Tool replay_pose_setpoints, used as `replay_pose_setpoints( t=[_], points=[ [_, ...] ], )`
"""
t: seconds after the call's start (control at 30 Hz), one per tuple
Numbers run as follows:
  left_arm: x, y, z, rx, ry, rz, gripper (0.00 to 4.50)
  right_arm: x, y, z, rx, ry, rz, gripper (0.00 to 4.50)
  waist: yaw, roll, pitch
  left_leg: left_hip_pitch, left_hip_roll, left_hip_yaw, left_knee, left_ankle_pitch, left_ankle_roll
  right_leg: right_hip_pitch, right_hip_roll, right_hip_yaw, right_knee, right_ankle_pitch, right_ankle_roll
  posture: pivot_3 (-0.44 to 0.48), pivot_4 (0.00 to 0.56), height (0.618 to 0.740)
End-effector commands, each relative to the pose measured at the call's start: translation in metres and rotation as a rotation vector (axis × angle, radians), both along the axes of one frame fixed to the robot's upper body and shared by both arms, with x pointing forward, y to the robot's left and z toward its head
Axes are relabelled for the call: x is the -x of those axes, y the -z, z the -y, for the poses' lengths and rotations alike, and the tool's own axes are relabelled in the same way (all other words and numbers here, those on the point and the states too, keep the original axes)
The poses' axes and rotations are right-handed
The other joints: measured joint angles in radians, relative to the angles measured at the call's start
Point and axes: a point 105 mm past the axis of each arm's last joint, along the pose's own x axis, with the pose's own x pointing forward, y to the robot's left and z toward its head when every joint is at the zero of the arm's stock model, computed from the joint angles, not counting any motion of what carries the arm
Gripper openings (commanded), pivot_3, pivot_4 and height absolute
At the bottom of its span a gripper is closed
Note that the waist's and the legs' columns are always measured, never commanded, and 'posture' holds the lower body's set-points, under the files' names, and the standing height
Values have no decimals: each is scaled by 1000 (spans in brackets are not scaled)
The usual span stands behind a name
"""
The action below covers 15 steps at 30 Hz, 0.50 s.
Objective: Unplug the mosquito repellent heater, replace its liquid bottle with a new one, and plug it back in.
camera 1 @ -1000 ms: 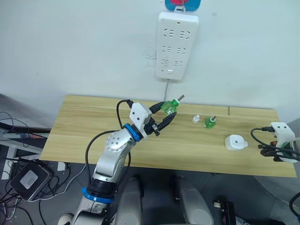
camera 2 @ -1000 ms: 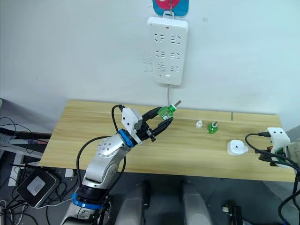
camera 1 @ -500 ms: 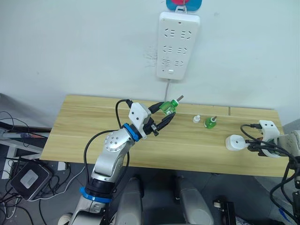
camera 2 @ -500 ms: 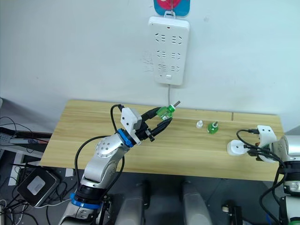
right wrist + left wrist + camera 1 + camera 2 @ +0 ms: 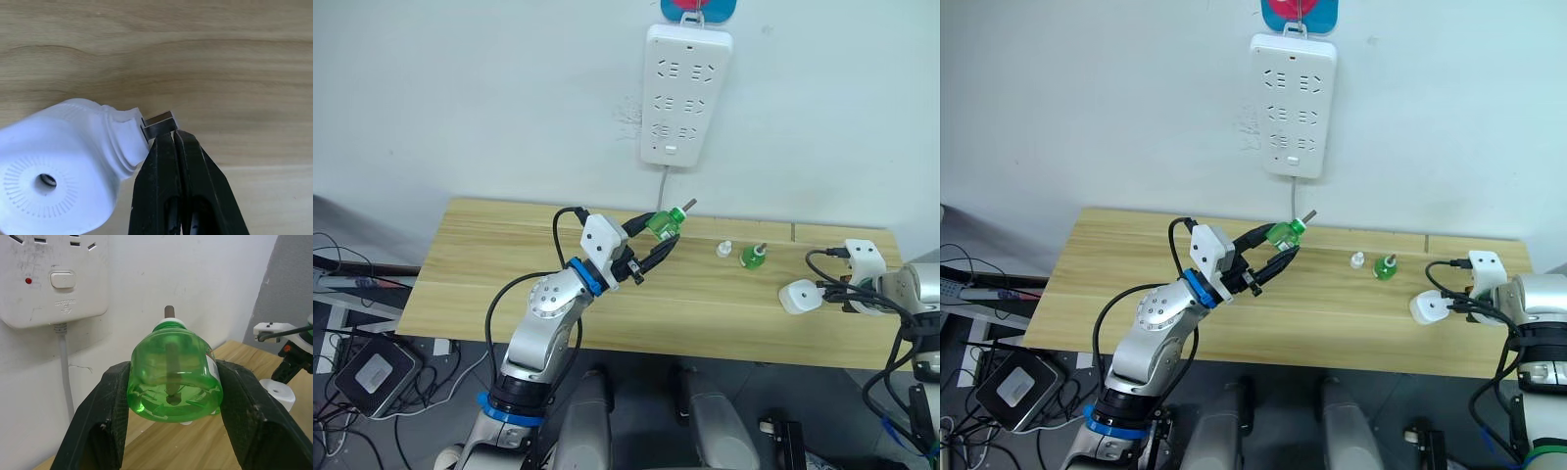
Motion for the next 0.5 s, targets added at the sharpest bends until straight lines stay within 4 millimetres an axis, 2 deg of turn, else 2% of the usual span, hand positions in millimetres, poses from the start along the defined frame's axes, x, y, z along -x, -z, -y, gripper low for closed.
replay_pose_setpoints(
  t=[0.03,0.33,0.5],
  points=[
    [6,-10,2,17,11,41,2267,-8,-6,-3,7,-23,34,48,-1,0,0,0,0,0,0,0,0,0,0,0,0,0,0,39,374,740],
    [5,-11,2,13,14,41,2267,-26,-12,-20,-8,-113,86,48,1,0,0,0,0,0,-1,0,0,0,0,0,-1,0,0,40,375,740],
    [5,-10,1,14,10,40,2267,-30,-27,-18,25,-155,127,48,1,1,1,0,0,0,-2,0,0,0,0,0,-1,0,0,35,373,740]
  ],
)
